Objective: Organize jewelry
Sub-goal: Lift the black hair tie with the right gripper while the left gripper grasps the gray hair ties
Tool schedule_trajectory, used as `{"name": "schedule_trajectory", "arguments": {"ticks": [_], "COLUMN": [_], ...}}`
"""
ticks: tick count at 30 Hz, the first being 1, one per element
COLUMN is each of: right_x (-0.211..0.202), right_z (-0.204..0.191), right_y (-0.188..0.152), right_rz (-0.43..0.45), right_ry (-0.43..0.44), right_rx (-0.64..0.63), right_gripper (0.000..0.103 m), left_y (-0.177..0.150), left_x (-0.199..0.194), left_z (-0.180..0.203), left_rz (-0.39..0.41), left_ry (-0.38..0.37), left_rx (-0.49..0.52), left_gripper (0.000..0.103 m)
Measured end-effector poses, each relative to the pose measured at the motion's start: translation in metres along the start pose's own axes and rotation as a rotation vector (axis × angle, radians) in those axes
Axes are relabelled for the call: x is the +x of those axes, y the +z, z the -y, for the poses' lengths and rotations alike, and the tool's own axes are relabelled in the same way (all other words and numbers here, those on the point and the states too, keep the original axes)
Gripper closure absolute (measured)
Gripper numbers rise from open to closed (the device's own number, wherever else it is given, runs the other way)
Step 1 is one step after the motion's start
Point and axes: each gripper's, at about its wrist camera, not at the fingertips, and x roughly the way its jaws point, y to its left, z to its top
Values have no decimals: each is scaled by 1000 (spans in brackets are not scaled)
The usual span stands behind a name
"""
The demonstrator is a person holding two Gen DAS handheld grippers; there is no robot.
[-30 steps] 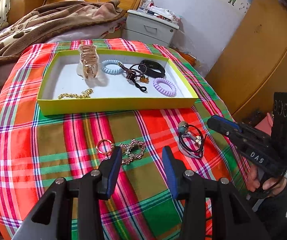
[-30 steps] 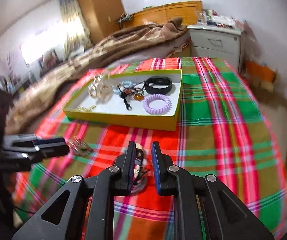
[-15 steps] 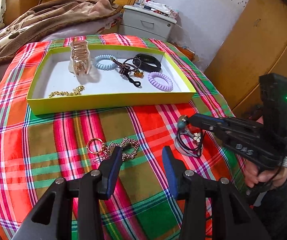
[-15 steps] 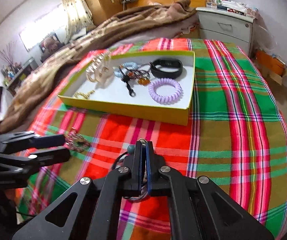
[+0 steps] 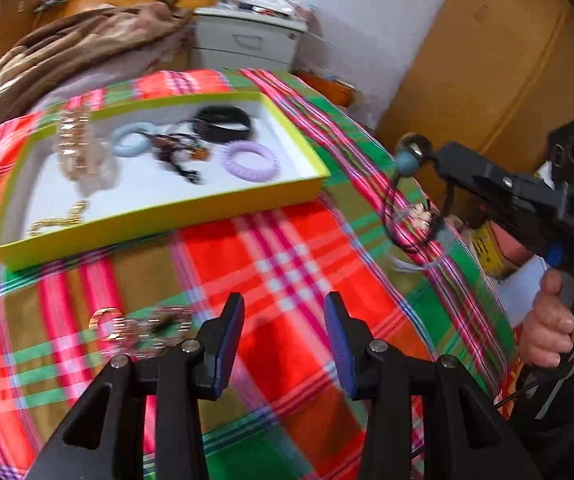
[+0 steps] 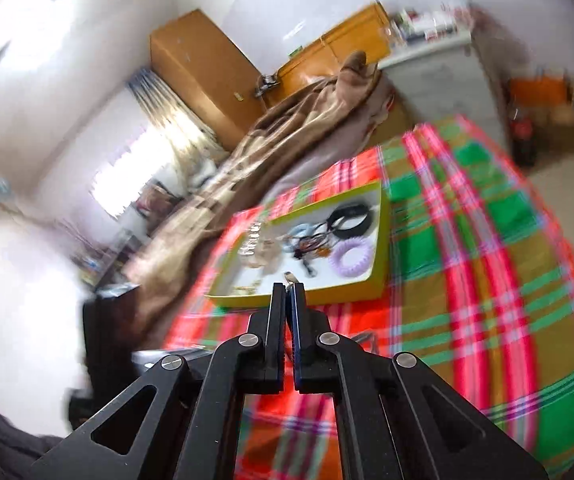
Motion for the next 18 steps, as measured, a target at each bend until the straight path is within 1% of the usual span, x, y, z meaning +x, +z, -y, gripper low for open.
{"name": "schedule_trajectory", "arguments": {"ticks": [1, 2, 3, 4, 6, 9, 10, 11, 12, 13, 14, 15, 16, 18], "right_x": [1, 1, 3, 5, 21, 27, 33, 38, 40, 41, 42, 45, 47, 49], "right_z": [3, 8, 15, 20, 28, 38, 39, 37, 41, 47, 53, 55, 55, 53], "right_y": [0, -1, -2, -3, -7, -12, -13, -14, -16, -18, -20, -19, -19, -19], "right_rz": [-5, -6, 7, 8, -42, -6, -18, -31, -15, -2, 22, 14, 19, 36], "right_ry": [6, 37, 104, 139, 51, 219, 165, 59, 150, 270, 342, 280, 256, 385], "right_rx": [16, 47, 89, 113, 142, 226, 230, 207, 253, 321, 388, 396, 396, 438], "right_gripper": [101, 101, 101, 101, 101, 101, 101, 101, 101, 101, 101, 101, 101, 101], "left_y": [-1, -1, -2, -2, -3, -4, -4, -4, -4, -4, -4, -5, -6, -7], "left_x": [2, 4, 4, 4, 1, -4, -4, -5, -5, -6, -6, -6, -5, -5], "left_z": [3, 5, 6, 7, 7, 3, 3, 2, 2, 2, 1, 1, 0, 0], "left_rz": [-6, -13, -15, -14, -10, 3, 5, 4, 5, 8, 7, 4, 3, 3], "left_ry": [7, 9, 11, 13, 20, 40, 44, 45, 45, 40, 34, 32, 36, 30], "left_rx": [4, 9, 7, 4, -3, -12, -16, -17, -20, -20, -18, -19, -23, -21], "left_gripper": [60, 60, 60, 60, 60, 60, 60, 60, 60, 60, 60, 60, 60, 60]}}
